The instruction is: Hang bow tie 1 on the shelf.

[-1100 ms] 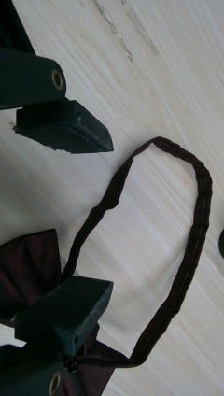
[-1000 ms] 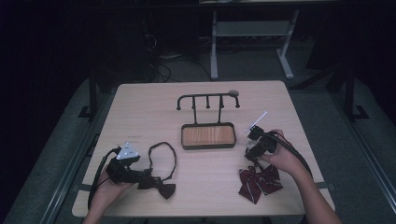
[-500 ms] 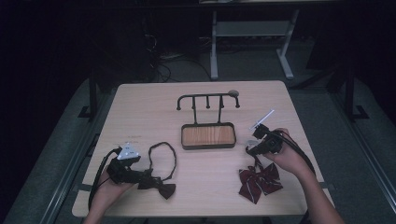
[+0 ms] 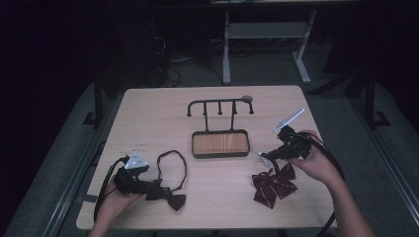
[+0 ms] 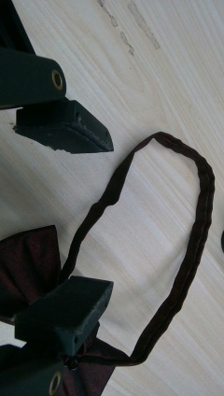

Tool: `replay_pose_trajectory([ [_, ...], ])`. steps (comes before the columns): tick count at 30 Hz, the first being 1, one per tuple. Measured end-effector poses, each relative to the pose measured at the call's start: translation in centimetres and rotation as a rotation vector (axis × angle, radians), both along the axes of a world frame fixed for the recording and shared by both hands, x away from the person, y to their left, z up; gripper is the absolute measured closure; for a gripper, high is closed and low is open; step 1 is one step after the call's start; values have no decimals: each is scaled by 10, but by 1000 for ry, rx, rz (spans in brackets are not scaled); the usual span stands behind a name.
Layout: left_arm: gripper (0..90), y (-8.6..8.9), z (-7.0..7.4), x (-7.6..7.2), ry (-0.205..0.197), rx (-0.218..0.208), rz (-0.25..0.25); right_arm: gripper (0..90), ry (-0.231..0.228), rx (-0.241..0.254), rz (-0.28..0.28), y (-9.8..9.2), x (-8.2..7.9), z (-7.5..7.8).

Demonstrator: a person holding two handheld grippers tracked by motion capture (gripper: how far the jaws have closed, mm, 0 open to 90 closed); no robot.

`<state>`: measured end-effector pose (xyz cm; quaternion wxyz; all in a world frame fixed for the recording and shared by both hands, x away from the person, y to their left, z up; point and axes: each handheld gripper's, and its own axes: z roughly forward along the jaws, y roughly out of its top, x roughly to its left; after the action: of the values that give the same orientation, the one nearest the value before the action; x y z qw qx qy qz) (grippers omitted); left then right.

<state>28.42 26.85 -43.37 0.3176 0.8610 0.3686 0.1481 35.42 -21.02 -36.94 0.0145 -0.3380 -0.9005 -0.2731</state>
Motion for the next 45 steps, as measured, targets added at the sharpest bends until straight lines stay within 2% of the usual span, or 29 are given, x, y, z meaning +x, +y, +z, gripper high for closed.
replay_pose_trajectory([
  [3, 281, 0, 0, 0, 1, 3, -1, 896, -13, 22, 5, -2, -3, 8],
  [7, 281, -1, -1, 0, 4, 1, 0, 897, -31, 28, 8, -2, -5, 15],
  [16, 280, -1, -1, 0, 4, 0, 1, 898, -84, 61, 29, 0, -9, 42],
  [17, 280, 0, -1, 1, 5, 4, -3, 898, -103, 62, 36, 2, -8, 50],
  [18, 280, 0, -1, 1, 5, 4, -3, 898, -103, 62, 36, 2, -8, 50],
  [23, 280, 0, -1, 0, 4, -3, 2, 899, -132, 62, 45, 11, -4, 66],
  [34, 280, 1, -1, 1, 8, -4, 1, 899, -161, 59, 49, 23, 8, 88],
  [45, 280, 2, -1, 1, 10, -4, 2, 899, -211, 51, 51, 35, 24, 117],
])
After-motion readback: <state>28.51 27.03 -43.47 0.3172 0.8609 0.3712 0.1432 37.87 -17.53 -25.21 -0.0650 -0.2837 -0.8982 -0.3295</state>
